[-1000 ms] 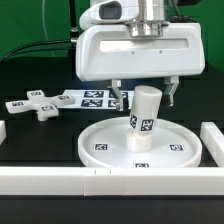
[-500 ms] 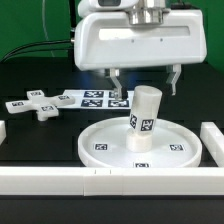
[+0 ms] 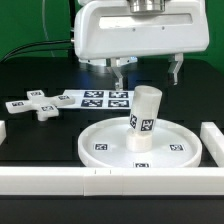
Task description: Assemble round table
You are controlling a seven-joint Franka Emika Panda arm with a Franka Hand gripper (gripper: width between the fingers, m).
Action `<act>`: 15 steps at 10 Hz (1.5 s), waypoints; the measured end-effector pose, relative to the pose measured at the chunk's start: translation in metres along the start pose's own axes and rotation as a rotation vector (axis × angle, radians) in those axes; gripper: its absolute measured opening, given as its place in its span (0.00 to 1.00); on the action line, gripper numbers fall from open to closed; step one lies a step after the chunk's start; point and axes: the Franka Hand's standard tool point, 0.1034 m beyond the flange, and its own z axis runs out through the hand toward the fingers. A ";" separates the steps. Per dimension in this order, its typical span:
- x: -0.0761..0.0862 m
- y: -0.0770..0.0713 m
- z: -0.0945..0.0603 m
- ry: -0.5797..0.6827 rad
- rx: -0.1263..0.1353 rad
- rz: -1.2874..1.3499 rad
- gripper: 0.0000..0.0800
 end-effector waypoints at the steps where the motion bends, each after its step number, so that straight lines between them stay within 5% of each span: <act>1: -0.003 0.004 0.003 -0.015 0.003 -0.010 0.81; 2: -0.006 -0.003 0.004 -0.117 0.045 -0.003 0.81; 4: -0.003 -0.012 0.001 -0.231 0.087 -0.015 0.81; 6: -0.002 -0.016 0.002 -0.315 0.109 -0.017 0.81; 9: 0.003 -0.009 0.007 -0.256 0.065 -0.081 0.81; 15: -0.012 -0.003 0.018 -0.264 0.075 -0.102 0.81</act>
Offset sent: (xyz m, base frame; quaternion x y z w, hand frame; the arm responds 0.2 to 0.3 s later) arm 0.0021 0.0032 0.0040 0.0147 -0.1700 -0.0161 0.9852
